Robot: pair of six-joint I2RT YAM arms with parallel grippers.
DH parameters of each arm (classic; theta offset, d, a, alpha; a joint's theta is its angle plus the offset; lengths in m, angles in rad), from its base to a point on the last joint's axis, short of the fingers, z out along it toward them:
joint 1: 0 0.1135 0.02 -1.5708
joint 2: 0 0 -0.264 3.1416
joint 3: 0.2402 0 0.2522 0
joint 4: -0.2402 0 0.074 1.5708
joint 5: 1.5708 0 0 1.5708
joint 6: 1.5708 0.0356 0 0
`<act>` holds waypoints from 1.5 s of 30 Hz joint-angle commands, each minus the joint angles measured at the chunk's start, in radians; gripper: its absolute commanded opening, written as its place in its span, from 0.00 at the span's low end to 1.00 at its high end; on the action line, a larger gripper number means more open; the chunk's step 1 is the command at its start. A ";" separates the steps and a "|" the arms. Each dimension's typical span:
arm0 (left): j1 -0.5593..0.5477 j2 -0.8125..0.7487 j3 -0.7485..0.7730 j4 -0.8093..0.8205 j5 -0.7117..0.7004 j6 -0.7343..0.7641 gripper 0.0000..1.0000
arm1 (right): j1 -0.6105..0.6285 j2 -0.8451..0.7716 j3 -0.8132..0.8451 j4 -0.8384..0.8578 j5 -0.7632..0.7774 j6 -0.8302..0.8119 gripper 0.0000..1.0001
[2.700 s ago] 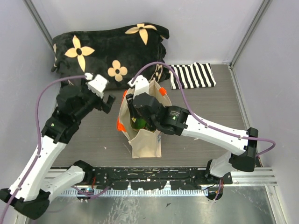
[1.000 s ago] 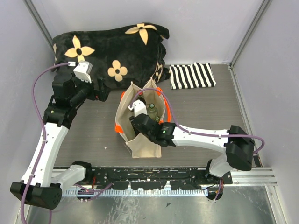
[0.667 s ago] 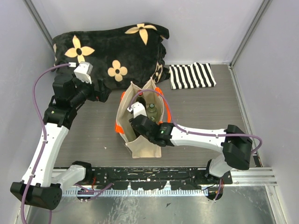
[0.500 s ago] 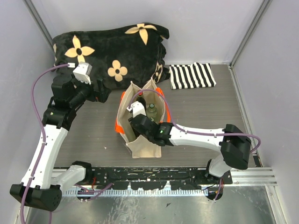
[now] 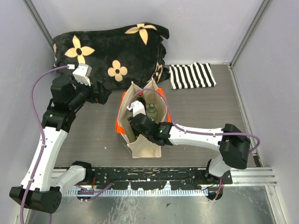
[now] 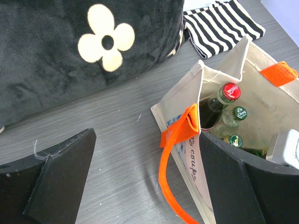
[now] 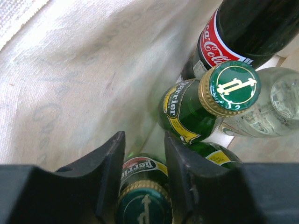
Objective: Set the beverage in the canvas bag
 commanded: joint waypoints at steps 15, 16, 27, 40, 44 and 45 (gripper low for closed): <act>0.003 -0.031 -0.029 0.005 0.071 0.026 0.99 | -0.003 -0.053 0.082 0.019 0.090 -0.007 0.70; 0.004 -0.032 -0.032 0.001 0.076 0.027 0.99 | -0.003 -0.058 0.094 0.020 0.099 -0.013 0.70; 0.002 -0.019 -0.033 -0.043 0.125 0.035 0.98 | -0.054 -0.093 0.196 -0.007 0.178 -0.006 0.80; 0.003 -0.009 -0.025 -0.087 0.154 0.033 0.98 | -0.309 -0.231 0.176 -0.089 0.154 0.037 0.99; 0.002 -0.020 -0.031 -0.086 0.140 0.015 0.98 | -0.368 -0.282 0.141 -0.121 0.164 0.086 1.00; 0.002 -0.018 -0.029 -0.091 0.131 0.008 0.98 | -0.380 -0.298 0.126 -0.123 0.167 0.095 1.00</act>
